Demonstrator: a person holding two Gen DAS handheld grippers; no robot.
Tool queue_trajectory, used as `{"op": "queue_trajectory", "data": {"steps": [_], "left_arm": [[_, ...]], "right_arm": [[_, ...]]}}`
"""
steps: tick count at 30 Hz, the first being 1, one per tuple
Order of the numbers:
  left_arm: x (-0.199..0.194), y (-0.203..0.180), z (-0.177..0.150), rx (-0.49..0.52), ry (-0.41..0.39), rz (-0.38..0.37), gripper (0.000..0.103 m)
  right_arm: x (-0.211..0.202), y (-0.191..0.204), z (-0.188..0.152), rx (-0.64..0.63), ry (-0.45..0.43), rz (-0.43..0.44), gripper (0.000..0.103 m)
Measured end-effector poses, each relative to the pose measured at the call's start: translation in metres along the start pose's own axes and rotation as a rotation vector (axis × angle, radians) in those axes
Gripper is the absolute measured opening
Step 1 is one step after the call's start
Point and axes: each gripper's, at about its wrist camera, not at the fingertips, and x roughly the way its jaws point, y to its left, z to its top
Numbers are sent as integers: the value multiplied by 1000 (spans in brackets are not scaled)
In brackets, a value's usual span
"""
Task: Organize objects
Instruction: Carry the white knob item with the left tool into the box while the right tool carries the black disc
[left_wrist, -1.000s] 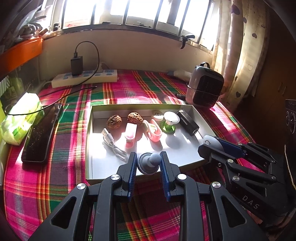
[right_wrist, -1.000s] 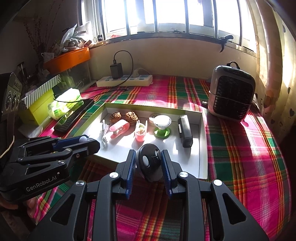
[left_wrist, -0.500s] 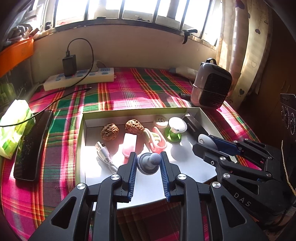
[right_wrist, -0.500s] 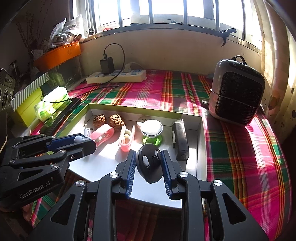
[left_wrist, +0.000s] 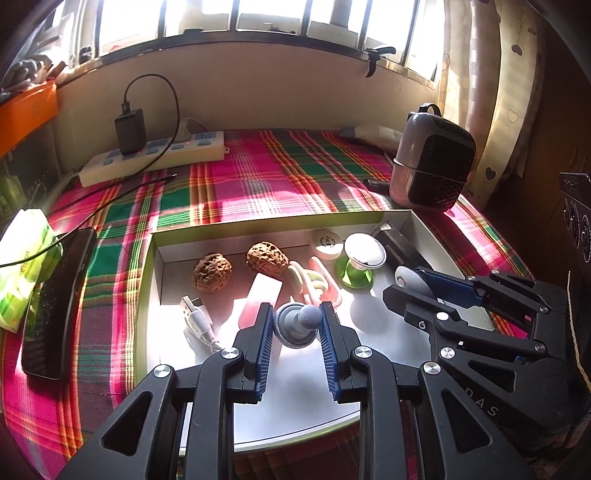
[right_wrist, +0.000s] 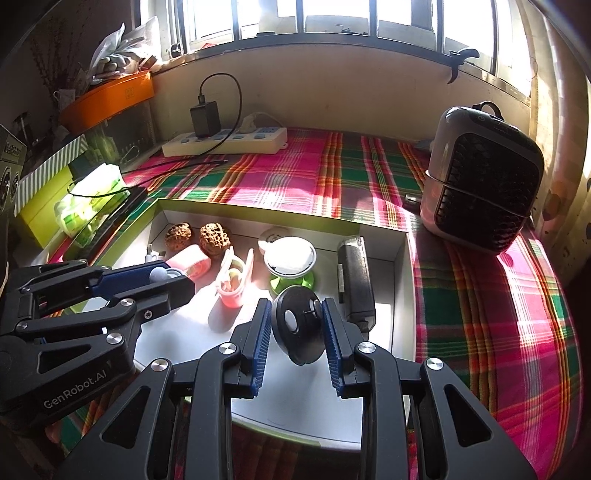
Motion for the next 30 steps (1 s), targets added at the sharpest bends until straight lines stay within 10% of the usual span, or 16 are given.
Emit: {"op": "queue_trajectory", "data": {"steps": [30], "left_arm": [[19, 0, -4, 6, 43, 8, 23]], "right_arm": [[12, 1, -2, -10, 18, -17, 29]]}}
